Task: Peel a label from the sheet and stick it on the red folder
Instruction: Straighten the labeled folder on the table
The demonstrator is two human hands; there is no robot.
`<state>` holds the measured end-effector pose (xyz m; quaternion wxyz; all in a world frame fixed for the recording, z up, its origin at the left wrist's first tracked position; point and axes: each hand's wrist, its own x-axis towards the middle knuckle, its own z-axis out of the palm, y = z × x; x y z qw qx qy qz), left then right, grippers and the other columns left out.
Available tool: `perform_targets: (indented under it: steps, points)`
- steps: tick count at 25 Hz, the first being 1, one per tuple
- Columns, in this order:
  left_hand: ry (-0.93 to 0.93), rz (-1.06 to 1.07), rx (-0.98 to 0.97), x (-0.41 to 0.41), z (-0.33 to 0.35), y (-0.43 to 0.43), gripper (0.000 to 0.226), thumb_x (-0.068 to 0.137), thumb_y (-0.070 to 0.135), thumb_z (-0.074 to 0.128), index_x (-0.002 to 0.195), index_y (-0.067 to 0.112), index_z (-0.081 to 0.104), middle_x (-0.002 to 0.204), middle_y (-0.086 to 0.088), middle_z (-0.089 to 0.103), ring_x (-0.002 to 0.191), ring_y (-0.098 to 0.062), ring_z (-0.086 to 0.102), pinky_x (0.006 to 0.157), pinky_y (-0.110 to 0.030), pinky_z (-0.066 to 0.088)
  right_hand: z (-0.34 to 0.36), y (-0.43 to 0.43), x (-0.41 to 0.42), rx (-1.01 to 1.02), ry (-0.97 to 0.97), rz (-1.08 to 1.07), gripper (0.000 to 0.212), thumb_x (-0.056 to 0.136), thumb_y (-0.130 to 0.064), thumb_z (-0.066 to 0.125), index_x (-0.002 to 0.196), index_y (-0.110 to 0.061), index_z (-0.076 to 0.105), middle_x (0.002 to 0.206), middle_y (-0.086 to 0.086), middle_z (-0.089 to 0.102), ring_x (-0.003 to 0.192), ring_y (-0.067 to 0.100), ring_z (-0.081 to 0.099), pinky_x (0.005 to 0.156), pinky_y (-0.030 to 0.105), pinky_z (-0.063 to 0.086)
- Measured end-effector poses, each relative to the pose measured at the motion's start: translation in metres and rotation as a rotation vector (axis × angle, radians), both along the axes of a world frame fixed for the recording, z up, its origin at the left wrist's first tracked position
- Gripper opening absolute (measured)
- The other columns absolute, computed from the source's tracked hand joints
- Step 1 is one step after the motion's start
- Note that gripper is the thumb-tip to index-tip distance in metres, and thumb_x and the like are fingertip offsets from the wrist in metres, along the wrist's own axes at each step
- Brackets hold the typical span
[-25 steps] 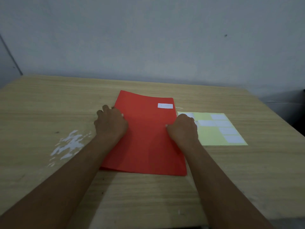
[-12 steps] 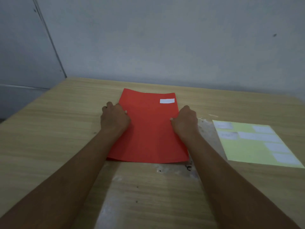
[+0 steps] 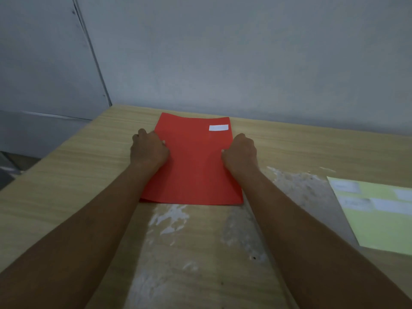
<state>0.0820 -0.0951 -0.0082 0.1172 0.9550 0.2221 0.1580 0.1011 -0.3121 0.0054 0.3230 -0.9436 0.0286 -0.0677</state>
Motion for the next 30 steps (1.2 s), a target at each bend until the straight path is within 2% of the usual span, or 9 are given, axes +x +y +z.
perform_targets:
  steps: [8, 22, 28, 30]
  points:
    - [0.025, 0.012, 0.004, 0.025, 0.002, 0.051, 0.042, 0.095, 0.030, 0.046, 0.122, 0.000, 0.056, 0.123, -0.025, 0.048, 0.116, -0.043, 0.045, 0.093, -0.050, 0.043, -0.004, 0.046, 0.029, -0.014, -0.012, 0.043, 0.038, 0.090, -0.027, 0.064, 0.116, -0.004, 0.050, 0.122, 0.017, 0.055, 0.116, 0.036, 0.055, 0.091, 0.041, 0.045]
    - [0.016, -0.040, 0.050, 0.036, -0.005, 0.061, 0.045, 0.097, 0.034, 0.042, 0.129, 0.004, 0.053, 0.123, -0.025, 0.049, 0.116, -0.040, 0.045, 0.092, -0.049, 0.044, -0.015, 0.049, 0.032, -0.034, -0.041, 0.023, 0.043, 0.092, -0.032, 0.062, 0.121, -0.002, 0.051, 0.124, 0.018, 0.051, 0.114, 0.034, 0.053, 0.092, 0.042, 0.044]
    - [-0.055, -0.027, 0.102, 0.026, 0.001, 0.046, 0.047, 0.096, 0.037, 0.042, 0.122, 0.002, 0.059, 0.119, -0.023, 0.054, 0.110, -0.040, 0.051, 0.088, -0.047, 0.046, -0.020, 0.038, 0.023, 0.004, -0.167, 0.125, 0.038, 0.090, -0.032, 0.059, 0.119, -0.007, 0.055, 0.115, 0.014, 0.057, 0.108, 0.031, 0.054, 0.091, 0.043, 0.047]
    - [-0.081, -0.108, 0.149, 0.017, 0.001, 0.026, 0.046, 0.092, 0.035, 0.048, 0.123, 0.004, 0.061, 0.121, -0.021, 0.056, 0.111, -0.039, 0.052, 0.090, -0.045, 0.046, -0.023, 0.026, 0.014, -0.046, -0.234, 0.173, 0.036, 0.089, -0.033, 0.059, 0.118, -0.011, 0.057, 0.114, 0.010, 0.058, 0.109, 0.028, 0.053, 0.090, 0.040, 0.047]
